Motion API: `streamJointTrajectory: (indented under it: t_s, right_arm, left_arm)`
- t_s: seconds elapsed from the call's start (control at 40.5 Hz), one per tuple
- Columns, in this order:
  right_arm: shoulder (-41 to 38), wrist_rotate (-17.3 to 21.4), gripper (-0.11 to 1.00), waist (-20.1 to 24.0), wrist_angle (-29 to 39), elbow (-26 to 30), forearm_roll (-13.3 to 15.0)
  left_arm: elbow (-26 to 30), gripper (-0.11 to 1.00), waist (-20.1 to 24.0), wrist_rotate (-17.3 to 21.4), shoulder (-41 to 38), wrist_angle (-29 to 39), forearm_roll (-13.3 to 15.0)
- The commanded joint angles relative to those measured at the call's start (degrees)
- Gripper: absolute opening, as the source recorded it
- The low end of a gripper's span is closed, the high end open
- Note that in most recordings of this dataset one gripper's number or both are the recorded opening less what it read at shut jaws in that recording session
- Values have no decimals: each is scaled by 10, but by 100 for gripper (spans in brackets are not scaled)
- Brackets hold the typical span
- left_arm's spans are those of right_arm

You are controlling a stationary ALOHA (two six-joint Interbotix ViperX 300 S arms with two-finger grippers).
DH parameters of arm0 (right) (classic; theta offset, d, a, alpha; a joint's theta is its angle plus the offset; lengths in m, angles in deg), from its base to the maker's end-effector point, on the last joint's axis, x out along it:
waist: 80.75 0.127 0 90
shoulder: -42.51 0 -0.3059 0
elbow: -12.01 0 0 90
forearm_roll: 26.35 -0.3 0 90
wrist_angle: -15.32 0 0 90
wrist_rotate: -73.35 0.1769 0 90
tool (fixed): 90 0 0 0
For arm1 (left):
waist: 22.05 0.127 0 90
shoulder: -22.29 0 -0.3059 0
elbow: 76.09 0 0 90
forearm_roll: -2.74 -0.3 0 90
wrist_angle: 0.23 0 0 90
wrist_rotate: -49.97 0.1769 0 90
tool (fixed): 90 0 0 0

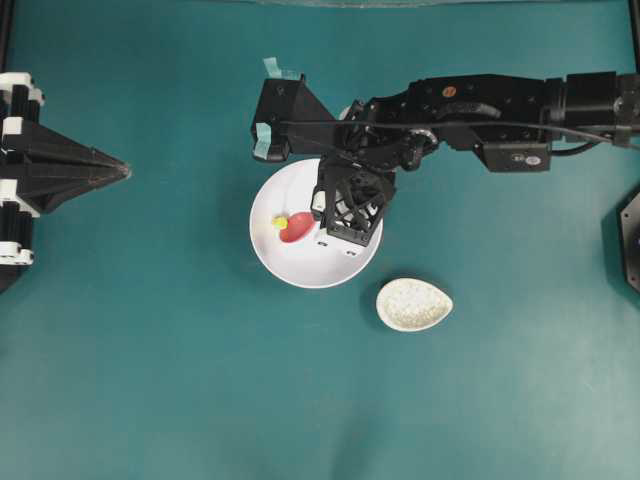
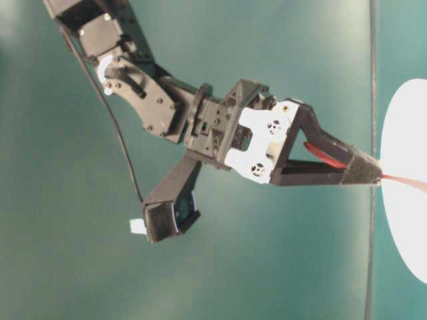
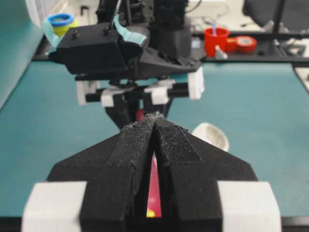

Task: Scoop the yellow hexagonal prism block from the bowl with a spoon using the right arm.
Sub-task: 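Push the spoon along the bowl floor under the yellow hexagonal block, then tilt and raise the spoon with the block resting on it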

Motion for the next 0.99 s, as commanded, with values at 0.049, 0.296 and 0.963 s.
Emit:
streamJointTrajectory:
  t_s: [0.049,0.296,0.963]
  right_arm:
    - [12,1,24,1,-11,5,-1]
    - [21,2,24,1,-38,-11,-2]
    - [55,20,24,8,-120,-78,-3]
  left_arm:
    - [16,0,1,0,-3,-3,-2]
    - [16,0,1,-1,-3,-3,-2]
    - [16,0,1,-1,-3,-3,-2]
